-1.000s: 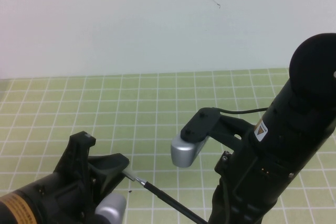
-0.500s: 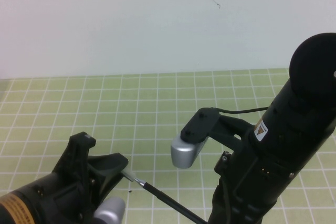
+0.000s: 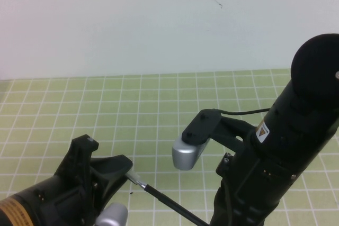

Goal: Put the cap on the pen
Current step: Put the cap on the pen

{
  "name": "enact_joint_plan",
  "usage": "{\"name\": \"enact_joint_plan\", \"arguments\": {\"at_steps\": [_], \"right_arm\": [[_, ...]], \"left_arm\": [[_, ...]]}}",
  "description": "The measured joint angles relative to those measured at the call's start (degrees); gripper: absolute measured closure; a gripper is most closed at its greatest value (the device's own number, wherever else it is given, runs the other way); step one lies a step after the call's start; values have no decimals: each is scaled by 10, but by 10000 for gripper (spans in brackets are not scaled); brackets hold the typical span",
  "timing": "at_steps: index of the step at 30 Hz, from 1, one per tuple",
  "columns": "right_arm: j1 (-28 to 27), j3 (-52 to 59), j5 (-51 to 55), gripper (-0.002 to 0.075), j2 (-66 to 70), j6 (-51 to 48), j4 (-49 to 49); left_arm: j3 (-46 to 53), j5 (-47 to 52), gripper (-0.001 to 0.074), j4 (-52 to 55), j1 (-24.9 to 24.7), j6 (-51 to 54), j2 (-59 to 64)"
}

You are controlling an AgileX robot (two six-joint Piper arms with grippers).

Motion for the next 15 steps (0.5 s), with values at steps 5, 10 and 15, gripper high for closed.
{"name": "enact_joint_plan", "arguments": {"at_steps": [5,10,15], "right_arm": [[0,0,0,669,7,0,0],[0,0,0,669,18,0,4],[0,0,0,669,20,0,8]], "left_arm": [[0,0,734,13,0,0,0],[0,0,734,13,0,0,0],[0,20,734,21,0,1,0]]}}
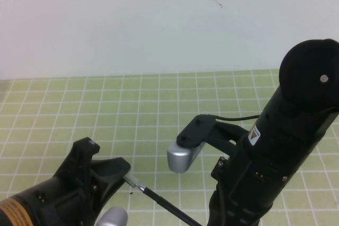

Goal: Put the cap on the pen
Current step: Put the cap on the pen

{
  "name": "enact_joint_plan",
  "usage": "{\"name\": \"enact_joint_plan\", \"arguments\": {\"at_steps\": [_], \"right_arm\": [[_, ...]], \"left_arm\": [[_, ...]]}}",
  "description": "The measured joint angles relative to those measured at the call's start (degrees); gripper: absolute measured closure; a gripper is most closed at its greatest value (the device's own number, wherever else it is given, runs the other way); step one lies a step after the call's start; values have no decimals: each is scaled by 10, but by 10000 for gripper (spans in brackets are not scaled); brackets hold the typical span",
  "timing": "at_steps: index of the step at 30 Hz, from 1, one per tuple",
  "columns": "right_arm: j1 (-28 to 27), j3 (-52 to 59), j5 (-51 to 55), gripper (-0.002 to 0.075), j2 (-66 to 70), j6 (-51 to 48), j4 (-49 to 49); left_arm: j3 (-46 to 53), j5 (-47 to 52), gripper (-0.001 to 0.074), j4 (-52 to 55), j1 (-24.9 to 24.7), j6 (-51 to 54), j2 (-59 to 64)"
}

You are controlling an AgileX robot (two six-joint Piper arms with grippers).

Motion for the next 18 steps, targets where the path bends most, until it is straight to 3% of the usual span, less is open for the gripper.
{"name": "enact_joint_plan", "arguments": {"at_steps": [18], "right_arm": [[0,-23,-1,670,0,0,19]], "left_arm": [[0,0,734,13,0,-4,0]]}}
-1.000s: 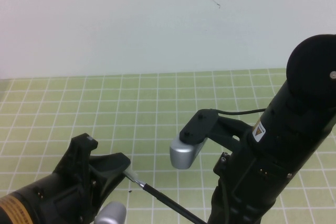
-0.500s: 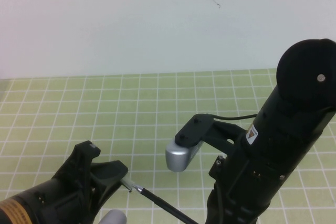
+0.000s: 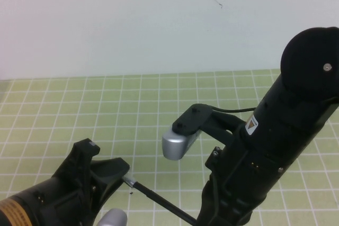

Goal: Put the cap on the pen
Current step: Put the cap on the pen

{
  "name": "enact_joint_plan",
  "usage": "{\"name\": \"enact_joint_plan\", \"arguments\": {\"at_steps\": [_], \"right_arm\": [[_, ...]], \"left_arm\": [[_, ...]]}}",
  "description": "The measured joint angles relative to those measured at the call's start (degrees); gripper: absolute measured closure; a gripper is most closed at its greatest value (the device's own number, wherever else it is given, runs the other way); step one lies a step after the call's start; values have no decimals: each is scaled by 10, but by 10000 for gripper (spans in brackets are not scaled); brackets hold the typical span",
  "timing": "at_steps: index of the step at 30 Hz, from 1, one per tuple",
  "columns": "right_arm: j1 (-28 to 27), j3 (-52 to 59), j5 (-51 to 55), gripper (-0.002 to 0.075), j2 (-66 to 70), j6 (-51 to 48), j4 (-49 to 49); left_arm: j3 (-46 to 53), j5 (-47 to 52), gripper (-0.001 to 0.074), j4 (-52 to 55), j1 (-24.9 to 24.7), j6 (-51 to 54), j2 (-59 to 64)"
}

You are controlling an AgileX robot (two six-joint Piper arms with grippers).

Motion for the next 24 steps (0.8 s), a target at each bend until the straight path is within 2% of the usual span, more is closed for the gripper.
{"name": "enact_joint_plan", "arguments": {"at_steps": [5,14,23,24], "right_arm": [[0,0,-26,670,0,0,7],[0,0,-54,670,0,-6,11],[0,3,-28,671,0,-28,20],[0,3,-24,671,0,-29,20]], "left_arm": [[0,-21,734,-28,0,-4,0],[0,-20,734,-12,-3,0,0],[0,-9,734,-17,-64,-2,1],[-1,-4,650,-11,-57,0,2]]}}
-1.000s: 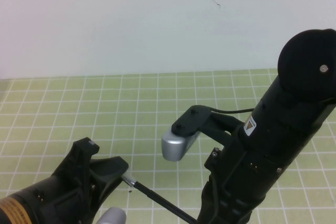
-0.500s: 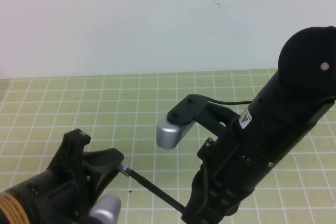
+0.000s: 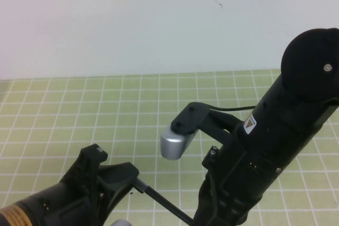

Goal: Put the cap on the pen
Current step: Put the cap on the pen

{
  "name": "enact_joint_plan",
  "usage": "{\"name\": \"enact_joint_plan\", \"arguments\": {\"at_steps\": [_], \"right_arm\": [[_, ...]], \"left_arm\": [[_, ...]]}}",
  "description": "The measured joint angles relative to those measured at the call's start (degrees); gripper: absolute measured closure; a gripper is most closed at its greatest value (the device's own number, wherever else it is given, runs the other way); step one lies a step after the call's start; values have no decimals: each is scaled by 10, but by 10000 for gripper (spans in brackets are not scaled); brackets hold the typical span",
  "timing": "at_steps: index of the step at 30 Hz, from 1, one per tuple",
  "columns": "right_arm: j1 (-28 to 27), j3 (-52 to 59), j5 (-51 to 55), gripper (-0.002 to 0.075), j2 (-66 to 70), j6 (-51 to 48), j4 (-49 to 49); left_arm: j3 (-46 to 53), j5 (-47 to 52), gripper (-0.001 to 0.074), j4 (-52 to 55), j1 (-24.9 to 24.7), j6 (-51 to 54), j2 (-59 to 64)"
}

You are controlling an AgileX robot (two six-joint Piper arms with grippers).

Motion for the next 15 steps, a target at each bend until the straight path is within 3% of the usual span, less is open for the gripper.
{"name": "enact_joint_plan", "arguments": {"at_steps": [1,15], "right_arm": [[0,0,5,671,0,-3,0],[0,0,2,671,0,-6,0]], "left_arm": [[1,-1,734,-6,-6,-1,0],[1,-1,734,-6,-18,3,0]]}}
